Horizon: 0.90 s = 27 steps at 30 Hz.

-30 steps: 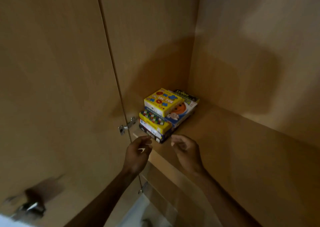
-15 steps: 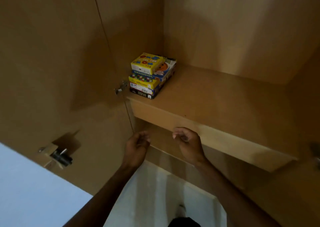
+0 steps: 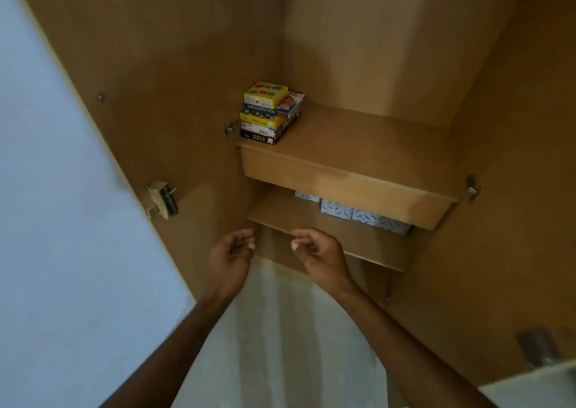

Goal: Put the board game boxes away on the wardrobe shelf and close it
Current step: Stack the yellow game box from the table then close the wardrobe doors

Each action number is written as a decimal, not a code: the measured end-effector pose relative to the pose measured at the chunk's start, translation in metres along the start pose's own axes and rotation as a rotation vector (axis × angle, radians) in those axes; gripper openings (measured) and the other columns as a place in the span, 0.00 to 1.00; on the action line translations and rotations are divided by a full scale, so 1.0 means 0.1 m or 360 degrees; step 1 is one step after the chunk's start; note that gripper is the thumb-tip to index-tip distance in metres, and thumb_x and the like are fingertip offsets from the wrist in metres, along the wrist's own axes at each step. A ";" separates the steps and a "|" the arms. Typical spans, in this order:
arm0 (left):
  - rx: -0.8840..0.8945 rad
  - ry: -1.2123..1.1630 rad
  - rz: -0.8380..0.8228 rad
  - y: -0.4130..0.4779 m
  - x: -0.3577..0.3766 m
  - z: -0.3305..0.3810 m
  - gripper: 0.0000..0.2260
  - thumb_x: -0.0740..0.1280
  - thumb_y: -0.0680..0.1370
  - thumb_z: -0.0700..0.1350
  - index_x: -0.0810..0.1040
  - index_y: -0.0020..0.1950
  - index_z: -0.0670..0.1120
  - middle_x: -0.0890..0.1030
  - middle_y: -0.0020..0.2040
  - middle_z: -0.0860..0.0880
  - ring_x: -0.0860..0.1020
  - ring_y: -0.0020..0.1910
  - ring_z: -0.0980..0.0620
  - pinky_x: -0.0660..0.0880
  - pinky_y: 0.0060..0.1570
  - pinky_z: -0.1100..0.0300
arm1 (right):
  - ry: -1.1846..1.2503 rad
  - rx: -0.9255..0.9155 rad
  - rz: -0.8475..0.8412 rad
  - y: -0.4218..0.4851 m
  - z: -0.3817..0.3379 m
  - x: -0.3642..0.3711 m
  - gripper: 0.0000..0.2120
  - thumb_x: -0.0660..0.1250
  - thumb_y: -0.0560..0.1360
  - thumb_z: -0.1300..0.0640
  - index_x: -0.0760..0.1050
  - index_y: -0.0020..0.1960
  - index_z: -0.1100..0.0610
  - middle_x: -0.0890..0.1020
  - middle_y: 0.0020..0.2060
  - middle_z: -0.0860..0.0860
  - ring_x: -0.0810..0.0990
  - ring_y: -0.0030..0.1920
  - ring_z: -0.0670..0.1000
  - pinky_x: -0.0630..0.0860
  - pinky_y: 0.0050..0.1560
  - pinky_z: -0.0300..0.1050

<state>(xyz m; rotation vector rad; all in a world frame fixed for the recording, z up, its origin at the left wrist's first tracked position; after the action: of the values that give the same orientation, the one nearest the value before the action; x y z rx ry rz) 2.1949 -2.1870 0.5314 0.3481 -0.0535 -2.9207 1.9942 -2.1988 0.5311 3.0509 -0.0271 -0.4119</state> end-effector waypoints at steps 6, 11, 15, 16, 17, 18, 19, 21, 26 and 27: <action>0.0058 -0.0042 -0.0071 -0.81 0.43 0.17 0.11 0.67 0.78 0.37 0.78 0.59 0.46 0.82 0.51 0.52 0.80 0.51 0.57 0.75 0.50 0.66 | -0.0058 -0.0065 0.0096 -0.86 -0.05 -0.66 0.09 0.69 0.74 0.58 0.80 0.51 0.46 0.83 0.41 0.46 0.81 0.44 0.42 0.78 0.50 0.42; 0.0117 -0.0066 -0.0222 -1.51 1.27 0.42 0.11 0.68 0.77 0.35 0.79 0.56 0.48 0.83 0.49 0.51 0.80 0.48 0.59 0.76 0.49 0.65 | -0.0076 -0.0020 0.0228 -1.66 0.16 -1.63 0.09 0.69 0.75 0.59 0.80 0.53 0.47 0.84 0.41 0.46 0.82 0.44 0.42 0.78 0.49 0.40; 0.0174 -0.0104 -0.0432 -2.15 2.11 0.74 0.12 0.68 0.76 0.35 0.79 0.53 0.50 0.83 0.48 0.53 0.80 0.47 0.57 0.76 0.46 0.68 | -0.0206 0.0015 0.0405 -2.30 0.27 -2.60 0.09 0.69 0.75 0.58 0.80 0.55 0.50 0.83 0.42 0.45 0.81 0.44 0.40 0.77 0.47 0.34; 0.0200 -0.0101 -0.0487 -2.29 2.32 0.85 0.12 0.68 0.76 0.35 0.79 0.53 0.51 0.83 0.49 0.53 0.80 0.48 0.57 0.76 0.46 0.68 | -0.0260 0.0014 0.0455 -2.42 0.28 -2.84 0.09 0.69 0.75 0.57 0.80 0.55 0.50 0.84 0.43 0.44 0.81 0.45 0.39 0.76 0.47 0.32; 0.0228 -0.0089 -0.0527 -2.40 2.50 0.96 0.12 0.68 0.77 0.36 0.78 0.54 0.52 0.83 0.50 0.54 0.80 0.49 0.58 0.76 0.46 0.68 | -0.0296 0.0013 0.0504 -2.51 0.29 -3.05 0.09 0.69 0.75 0.57 0.80 0.55 0.49 0.83 0.43 0.43 0.81 0.45 0.39 0.76 0.46 0.31; 0.0264 -0.0070 -0.0564 -2.50 2.68 1.09 0.12 0.68 0.77 0.37 0.78 0.55 0.53 0.82 0.51 0.54 0.80 0.50 0.58 0.76 0.47 0.68 | -0.0317 0.0004 0.0561 -2.59 0.29 -3.27 0.09 0.69 0.75 0.57 0.80 0.54 0.49 0.83 0.43 0.43 0.81 0.44 0.39 0.75 0.45 0.31; 0.0301 -0.0062 -0.0608 -2.58 2.84 1.21 0.12 0.68 0.77 0.38 0.78 0.57 0.51 0.82 0.52 0.53 0.80 0.51 0.58 0.76 0.48 0.67 | -0.0331 0.0000 0.0622 -2.63 0.29 -3.45 0.08 0.69 0.75 0.58 0.80 0.54 0.50 0.83 0.43 0.42 0.81 0.44 0.40 0.75 0.45 0.31; 0.0376 -0.0022 -0.0718 -2.71 3.17 1.47 0.14 0.69 0.76 0.40 0.77 0.62 0.47 0.81 0.56 0.51 0.79 0.54 0.54 0.78 0.53 0.61 | -0.0389 -0.0029 0.0779 -2.69 0.26 -3.80 0.08 0.68 0.75 0.60 0.80 0.54 0.53 0.83 0.45 0.43 0.81 0.46 0.42 0.73 0.45 0.29; 0.0439 0.0003 -0.1013 -2.91 3.75 1.98 0.27 0.70 0.73 0.45 0.70 0.71 0.49 0.75 0.66 0.51 0.75 0.64 0.51 0.76 0.60 0.53 | -0.0562 -0.0065 0.0947 -2.52 0.13 -4.34 0.19 0.64 0.77 0.66 0.72 0.67 0.59 0.78 0.62 0.53 0.78 0.59 0.51 0.72 0.55 0.40; 0.0464 0.0009 -0.1031 -2.93 3.81 2.06 0.27 0.71 0.74 0.43 0.68 0.72 0.49 0.74 0.67 0.53 0.73 0.65 0.53 0.75 0.60 0.57 | -0.0556 -0.0042 0.0908 -2.46 0.11 -4.38 0.21 0.63 0.77 0.66 0.69 0.70 0.59 0.76 0.65 0.53 0.76 0.62 0.52 0.72 0.58 0.42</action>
<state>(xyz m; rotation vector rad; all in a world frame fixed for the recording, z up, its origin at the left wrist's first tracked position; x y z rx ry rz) 1.7269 -1.9740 0.6275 0.4961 -0.4480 -3.5572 1.5709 -1.9428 0.6204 2.7233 -0.8665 -0.8607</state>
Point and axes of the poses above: each hand's wrist, its own y-axis towards the middle knuckle, its own x-axis out of the palm, z = x × y, the point moved 7 cm from there along y, towards the middle knuckle
